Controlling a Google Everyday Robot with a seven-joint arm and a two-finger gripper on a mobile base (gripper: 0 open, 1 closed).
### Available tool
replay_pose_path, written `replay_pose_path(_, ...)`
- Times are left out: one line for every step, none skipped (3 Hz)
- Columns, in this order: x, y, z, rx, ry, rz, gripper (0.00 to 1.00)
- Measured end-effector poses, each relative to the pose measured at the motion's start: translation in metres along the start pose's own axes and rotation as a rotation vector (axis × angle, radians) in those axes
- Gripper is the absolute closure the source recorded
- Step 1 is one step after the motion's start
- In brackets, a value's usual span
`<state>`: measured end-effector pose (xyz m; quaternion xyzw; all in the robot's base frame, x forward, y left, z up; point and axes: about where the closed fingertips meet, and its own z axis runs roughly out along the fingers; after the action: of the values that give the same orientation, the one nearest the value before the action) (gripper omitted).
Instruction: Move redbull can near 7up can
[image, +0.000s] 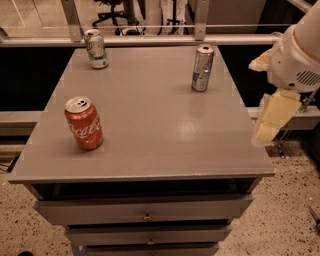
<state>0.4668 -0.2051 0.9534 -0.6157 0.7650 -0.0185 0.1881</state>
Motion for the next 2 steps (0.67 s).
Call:
replay_pose_path(-0.007, -0.044, 0.039, 0.031, -0.084, 0.044, 0.00)
replay_pose_path(-0.008, -0.099, 0.076, 0.097, -0.155, 0.126, 0.00)
